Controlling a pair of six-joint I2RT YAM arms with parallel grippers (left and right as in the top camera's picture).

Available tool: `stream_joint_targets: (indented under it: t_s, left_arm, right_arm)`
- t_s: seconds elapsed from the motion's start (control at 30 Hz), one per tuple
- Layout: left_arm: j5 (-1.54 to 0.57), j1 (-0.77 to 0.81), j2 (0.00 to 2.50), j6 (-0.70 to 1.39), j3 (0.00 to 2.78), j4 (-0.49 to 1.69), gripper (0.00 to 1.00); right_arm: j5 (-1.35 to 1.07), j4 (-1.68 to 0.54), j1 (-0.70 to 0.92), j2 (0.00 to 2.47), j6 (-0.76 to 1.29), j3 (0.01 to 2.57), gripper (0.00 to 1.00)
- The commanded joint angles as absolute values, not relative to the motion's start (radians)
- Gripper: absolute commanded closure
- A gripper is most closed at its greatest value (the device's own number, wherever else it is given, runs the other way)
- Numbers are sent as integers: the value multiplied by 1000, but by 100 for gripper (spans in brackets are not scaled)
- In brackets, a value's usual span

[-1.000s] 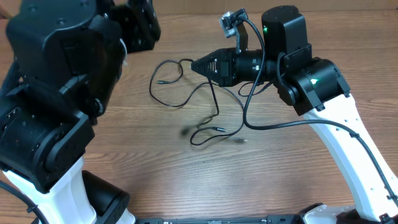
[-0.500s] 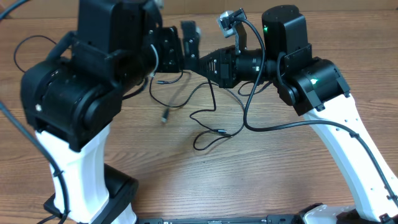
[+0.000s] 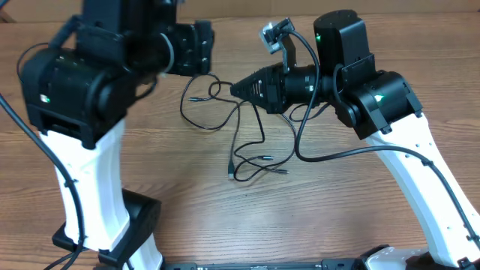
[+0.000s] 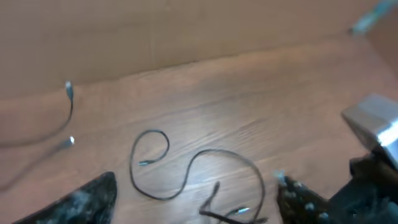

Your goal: Untangle cables

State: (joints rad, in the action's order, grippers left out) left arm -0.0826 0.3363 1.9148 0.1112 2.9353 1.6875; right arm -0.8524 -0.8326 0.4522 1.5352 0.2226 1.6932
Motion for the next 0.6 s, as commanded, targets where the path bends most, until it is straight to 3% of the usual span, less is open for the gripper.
stream_joint_targets:
  t_s: [0.0, 0.1, 0.13, 0.17, 0.27, 0.57]
  left_arm:
    - [-299, 311, 1919, -276, 2910, 1689, 14]
    - [-324, 308, 1919, -334, 2886, 1689, 14]
    - [-352, 308, 1919, -353, 2859, 1689, 37]
    - [-381, 308, 1919, -353, 2843, 1689, 50]
    - [-479, 310, 1919, -377, 2735, 1689, 37]
    - [-587, 310, 1917, -525, 2647, 1689, 23]
  right_arm:
    - [-947, -844, 449, 1521, 95, 1702, 96]
    - [-945, -859, 439, 1521, 95, 1702, 96]
    - [-945, -865, 419, 1521, 96, 1702, 96]
    - [-948, -862, 405, 1521, 97, 1702, 96]
    - [-1081, -809, 334, 1521, 103, 1702, 96]
    - [-1120, -801, 280, 1521, 104, 1702, 96]
